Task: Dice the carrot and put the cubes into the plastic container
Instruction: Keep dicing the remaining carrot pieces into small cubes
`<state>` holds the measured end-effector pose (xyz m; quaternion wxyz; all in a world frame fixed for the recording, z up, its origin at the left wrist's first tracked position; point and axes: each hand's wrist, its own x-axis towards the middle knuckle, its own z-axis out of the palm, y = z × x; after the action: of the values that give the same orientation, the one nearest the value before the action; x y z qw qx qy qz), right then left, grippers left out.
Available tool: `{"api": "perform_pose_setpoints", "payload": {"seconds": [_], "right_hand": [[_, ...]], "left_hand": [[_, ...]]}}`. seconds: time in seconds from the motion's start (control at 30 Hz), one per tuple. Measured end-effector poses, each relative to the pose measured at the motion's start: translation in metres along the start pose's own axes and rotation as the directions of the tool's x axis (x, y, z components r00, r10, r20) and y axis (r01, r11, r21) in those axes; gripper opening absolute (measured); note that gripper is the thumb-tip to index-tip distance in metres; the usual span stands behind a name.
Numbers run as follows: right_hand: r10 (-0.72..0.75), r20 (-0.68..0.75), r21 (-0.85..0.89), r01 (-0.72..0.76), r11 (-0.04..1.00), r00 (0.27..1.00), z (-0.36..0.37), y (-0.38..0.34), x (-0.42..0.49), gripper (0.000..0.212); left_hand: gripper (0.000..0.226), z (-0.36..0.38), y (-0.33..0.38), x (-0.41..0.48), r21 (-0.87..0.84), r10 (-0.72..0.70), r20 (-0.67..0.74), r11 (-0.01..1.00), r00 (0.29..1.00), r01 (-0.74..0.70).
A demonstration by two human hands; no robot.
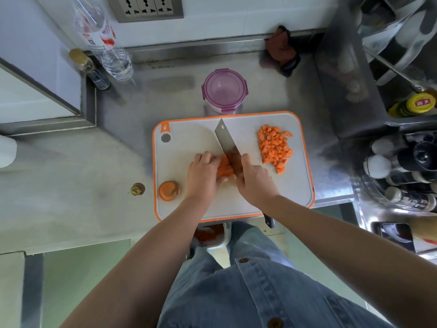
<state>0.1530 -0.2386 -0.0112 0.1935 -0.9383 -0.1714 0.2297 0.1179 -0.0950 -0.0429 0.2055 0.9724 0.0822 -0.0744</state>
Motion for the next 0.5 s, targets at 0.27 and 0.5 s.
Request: {"api": "perform_pose_setpoints", "payload": {"seconds": [0.27, 0.5], "right_hand": [[-0.064, -0.069, -0.043, 0.061, 0.997, 0.996, -0.012, -0.001, -0.002, 0.029], [-0.073, 0.02, -0.002, 0.073, 0.997, 0.997, -0.004, -0.005, -0.002, 0.04]], "left_hand": [[0.058, 0.001, -0.004, -0.003, 0.05, 0.002, 0.007, 0.999, 1.0, -0.002], [0.047, 0.004, -0.001, -0.001, 0.037, -0.024, -0.021, 0.999, 0.999, 0.025]]}}
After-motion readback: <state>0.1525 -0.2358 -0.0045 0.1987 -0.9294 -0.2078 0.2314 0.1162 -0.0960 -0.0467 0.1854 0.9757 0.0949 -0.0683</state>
